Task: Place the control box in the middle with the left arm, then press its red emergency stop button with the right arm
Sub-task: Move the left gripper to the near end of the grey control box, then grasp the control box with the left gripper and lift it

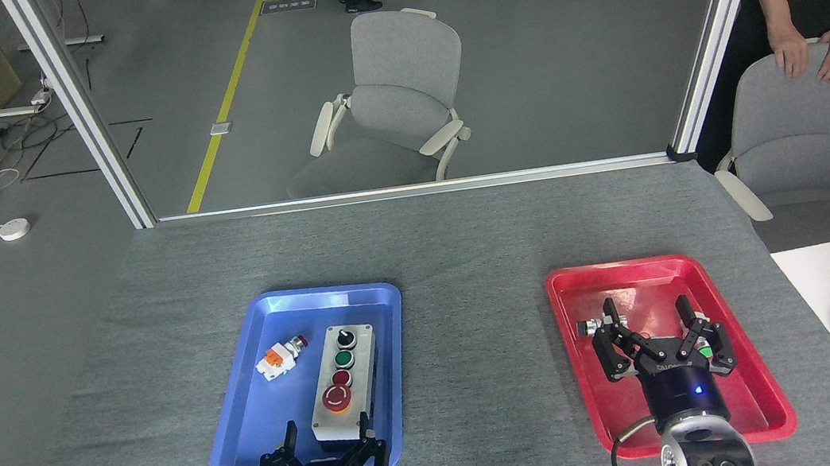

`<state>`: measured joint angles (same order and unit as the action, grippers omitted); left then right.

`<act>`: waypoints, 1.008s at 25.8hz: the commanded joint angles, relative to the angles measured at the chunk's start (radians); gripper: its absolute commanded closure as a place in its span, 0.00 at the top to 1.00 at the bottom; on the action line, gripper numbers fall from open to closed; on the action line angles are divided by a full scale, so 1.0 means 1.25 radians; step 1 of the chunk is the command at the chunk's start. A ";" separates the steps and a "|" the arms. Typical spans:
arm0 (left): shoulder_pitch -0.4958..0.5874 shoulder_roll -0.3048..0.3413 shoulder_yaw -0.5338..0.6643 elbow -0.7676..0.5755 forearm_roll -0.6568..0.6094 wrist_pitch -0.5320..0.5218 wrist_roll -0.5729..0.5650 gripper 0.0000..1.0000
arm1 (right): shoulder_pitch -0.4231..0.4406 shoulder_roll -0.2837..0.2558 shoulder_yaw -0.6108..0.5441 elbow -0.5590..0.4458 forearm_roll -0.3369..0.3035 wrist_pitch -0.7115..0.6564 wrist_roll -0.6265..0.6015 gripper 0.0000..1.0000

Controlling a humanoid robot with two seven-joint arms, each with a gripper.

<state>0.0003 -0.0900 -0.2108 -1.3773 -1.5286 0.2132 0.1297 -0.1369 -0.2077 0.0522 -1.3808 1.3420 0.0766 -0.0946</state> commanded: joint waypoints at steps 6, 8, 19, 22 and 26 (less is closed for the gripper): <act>-0.005 -0.008 0.000 0.023 -0.003 0.001 0.003 0.99 | -0.001 0.004 0.004 0.004 0.010 0.000 -0.007 0.98; -0.009 -0.009 0.000 0.024 -0.003 0.001 0.003 0.99 | -0.001 0.014 0.004 -0.010 0.011 0.005 -0.005 0.98; -0.080 -0.009 0.000 0.114 -0.003 0.002 0.002 0.99 | 0.013 0.014 0.002 -0.013 0.032 -0.006 -0.002 0.98; -0.105 -0.009 0.000 0.141 -0.002 0.004 0.002 0.99 | 0.011 0.015 0.002 -0.013 0.053 -0.007 0.002 0.98; -0.129 -0.010 0.002 0.170 0.006 0.004 0.001 0.99 | 0.013 0.021 -0.005 -0.011 0.080 -0.007 0.005 0.98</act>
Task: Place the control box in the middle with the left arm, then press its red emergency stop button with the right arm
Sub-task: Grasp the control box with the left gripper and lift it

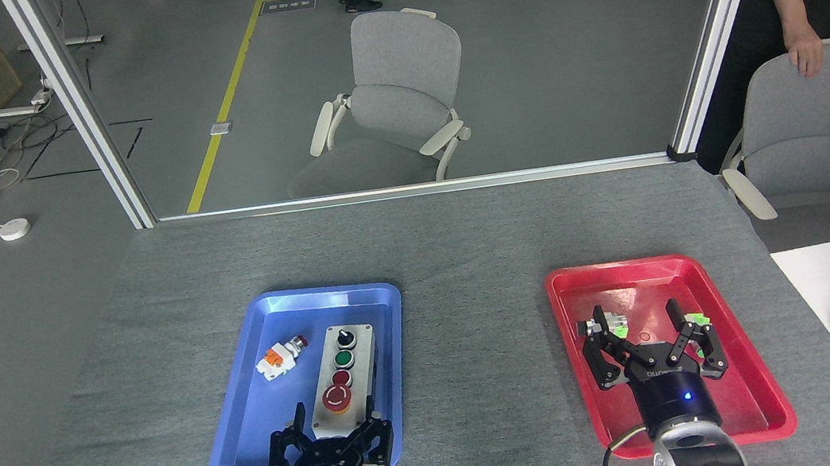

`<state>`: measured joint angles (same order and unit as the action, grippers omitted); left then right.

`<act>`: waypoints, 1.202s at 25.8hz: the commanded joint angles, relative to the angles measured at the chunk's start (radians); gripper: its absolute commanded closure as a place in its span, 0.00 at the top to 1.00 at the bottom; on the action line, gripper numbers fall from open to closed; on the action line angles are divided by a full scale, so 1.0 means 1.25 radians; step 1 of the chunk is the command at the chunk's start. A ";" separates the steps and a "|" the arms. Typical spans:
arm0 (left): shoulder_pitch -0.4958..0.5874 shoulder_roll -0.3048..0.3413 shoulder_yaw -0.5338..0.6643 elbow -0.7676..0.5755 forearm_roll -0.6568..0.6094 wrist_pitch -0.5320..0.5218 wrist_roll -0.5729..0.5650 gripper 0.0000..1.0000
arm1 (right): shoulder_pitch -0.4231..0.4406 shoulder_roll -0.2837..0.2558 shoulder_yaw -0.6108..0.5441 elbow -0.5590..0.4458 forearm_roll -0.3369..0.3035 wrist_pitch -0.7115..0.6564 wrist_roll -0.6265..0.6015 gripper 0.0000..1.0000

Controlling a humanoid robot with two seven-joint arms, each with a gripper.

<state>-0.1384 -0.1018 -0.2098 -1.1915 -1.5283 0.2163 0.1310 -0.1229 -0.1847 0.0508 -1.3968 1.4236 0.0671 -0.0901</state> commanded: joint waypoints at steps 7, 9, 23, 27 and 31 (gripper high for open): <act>-0.051 -0.001 0.001 0.087 0.010 0.001 0.001 0.99 | 0.004 -0.002 -0.003 0.001 0.015 -0.001 0.005 0.98; -0.060 0.000 0.002 0.100 0.010 0.001 0.001 0.99 | 0.015 -0.006 -0.003 0.001 0.013 -0.001 0.005 0.98; -0.081 -0.001 0.007 0.147 0.015 0.000 -0.007 0.99 | 0.042 0.010 -0.006 -0.045 0.013 0.011 0.014 0.98; -0.111 0.000 0.006 0.198 0.049 -0.001 -0.005 0.99 | 0.041 0.012 -0.009 -0.045 0.015 0.013 0.014 0.98; -0.131 0.000 0.006 0.223 0.059 -0.001 -0.005 0.96 | 0.043 0.013 -0.015 -0.047 0.018 0.010 0.014 0.98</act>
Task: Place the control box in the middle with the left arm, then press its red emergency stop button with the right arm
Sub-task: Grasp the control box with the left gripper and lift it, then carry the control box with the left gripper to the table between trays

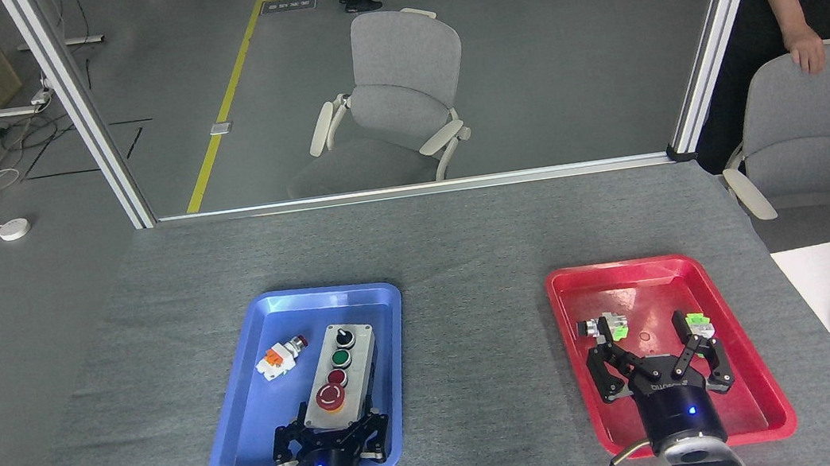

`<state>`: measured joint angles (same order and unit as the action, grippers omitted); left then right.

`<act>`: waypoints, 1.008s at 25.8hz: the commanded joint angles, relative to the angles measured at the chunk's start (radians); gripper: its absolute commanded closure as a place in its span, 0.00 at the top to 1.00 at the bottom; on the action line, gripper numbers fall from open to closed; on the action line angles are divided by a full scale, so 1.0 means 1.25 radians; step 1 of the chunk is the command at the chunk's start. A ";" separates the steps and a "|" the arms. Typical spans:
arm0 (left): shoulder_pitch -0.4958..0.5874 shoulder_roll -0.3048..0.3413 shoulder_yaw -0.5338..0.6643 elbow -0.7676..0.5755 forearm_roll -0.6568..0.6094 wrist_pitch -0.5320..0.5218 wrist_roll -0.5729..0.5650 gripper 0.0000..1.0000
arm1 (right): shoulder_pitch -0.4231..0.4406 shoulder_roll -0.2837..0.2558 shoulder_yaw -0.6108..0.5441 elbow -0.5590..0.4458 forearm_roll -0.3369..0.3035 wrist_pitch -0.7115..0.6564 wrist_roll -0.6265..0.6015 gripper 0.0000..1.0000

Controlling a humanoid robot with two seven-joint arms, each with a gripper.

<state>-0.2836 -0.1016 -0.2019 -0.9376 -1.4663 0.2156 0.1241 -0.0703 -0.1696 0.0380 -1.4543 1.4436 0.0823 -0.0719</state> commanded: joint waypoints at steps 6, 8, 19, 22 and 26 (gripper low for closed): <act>-0.023 0.006 -0.003 0.031 0.007 -0.001 -0.002 0.24 | -0.005 0.003 -0.022 -0.001 0.002 -0.009 0.001 0.98; -0.023 0.009 -0.003 0.030 0.007 -0.002 -0.001 0.00 | -0.005 0.009 -0.022 -0.002 0.002 -0.009 0.002 0.98; 0.019 0.016 0.001 -0.159 0.092 -0.046 -0.007 0.00 | 0.015 -0.012 -0.028 -0.017 -0.006 -0.009 0.010 0.98; 0.054 0.010 -0.008 -0.257 0.094 -0.046 -0.010 0.00 | 0.016 -0.008 -0.028 -0.024 -0.006 -0.009 0.010 0.99; 0.049 -0.025 -0.085 -0.272 0.103 -0.034 -0.010 0.00 | 0.016 -0.007 -0.028 -0.027 -0.006 -0.012 0.007 0.98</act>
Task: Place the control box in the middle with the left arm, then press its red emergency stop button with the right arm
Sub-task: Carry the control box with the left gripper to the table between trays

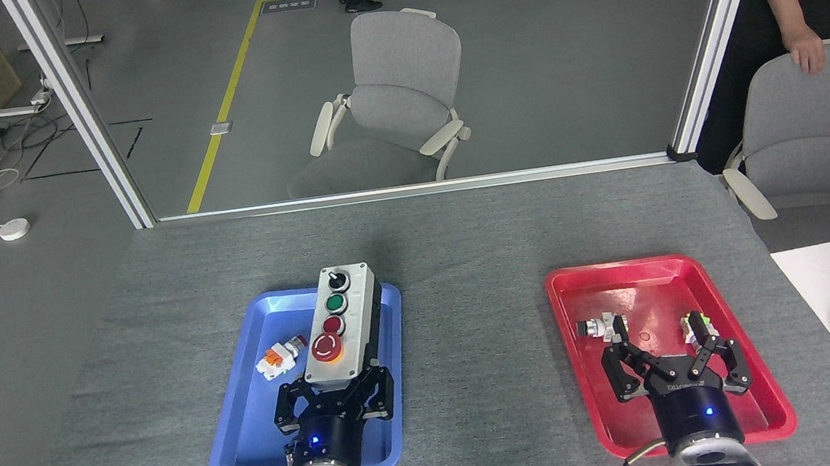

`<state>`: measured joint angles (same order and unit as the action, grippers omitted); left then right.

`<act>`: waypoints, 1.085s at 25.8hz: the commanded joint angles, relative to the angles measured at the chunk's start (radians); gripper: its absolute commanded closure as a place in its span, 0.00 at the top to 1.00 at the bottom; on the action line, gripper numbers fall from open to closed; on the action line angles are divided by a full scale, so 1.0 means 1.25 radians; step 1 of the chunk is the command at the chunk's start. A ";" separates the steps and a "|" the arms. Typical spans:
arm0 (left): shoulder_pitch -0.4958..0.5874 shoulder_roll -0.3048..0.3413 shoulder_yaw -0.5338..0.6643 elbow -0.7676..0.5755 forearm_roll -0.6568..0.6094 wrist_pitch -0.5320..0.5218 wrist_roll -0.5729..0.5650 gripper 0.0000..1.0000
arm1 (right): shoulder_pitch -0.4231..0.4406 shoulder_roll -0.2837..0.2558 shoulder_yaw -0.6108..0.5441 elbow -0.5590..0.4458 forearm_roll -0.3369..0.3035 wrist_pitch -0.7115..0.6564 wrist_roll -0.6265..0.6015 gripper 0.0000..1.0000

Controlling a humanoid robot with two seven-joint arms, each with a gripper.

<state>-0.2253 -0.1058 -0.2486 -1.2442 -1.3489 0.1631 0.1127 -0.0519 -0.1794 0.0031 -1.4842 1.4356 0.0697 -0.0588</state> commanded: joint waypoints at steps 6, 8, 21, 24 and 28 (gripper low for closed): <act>-0.050 -0.026 -0.197 0.003 0.035 0.081 -0.009 0.00 | 0.005 0.004 -0.012 -0.004 0.000 -0.003 -0.003 0.98; -0.071 -0.027 -0.231 0.033 0.043 0.081 -0.023 0.00 | 0.005 0.006 -0.012 -0.004 0.000 -0.003 -0.002 0.98; -0.206 -0.028 -0.427 0.263 0.043 0.087 -0.042 0.00 | 0.007 0.029 -0.016 -0.002 0.003 -0.039 -0.006 0.98; -0.228 -0.029 -0.450 0.292 0.045 0.081 -0.056 0.00 | 0.007 0.033 -0.016 -0.004 0.001 -0.042 -0.008 0.98; -0.236 -0.029 -0.474 0.319 0.047 0.065 -0.060 0.00 | 0.015 0.036 -0.016 -0.003 0.001 -0.046 -0.009 0.98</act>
<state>-0.5094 -0.1426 -0.8196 -0.8732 -1.2917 0.2557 0.0428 -0.0401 -0.1390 -0.0168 -1.4880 1.4379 0.0154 -0.0729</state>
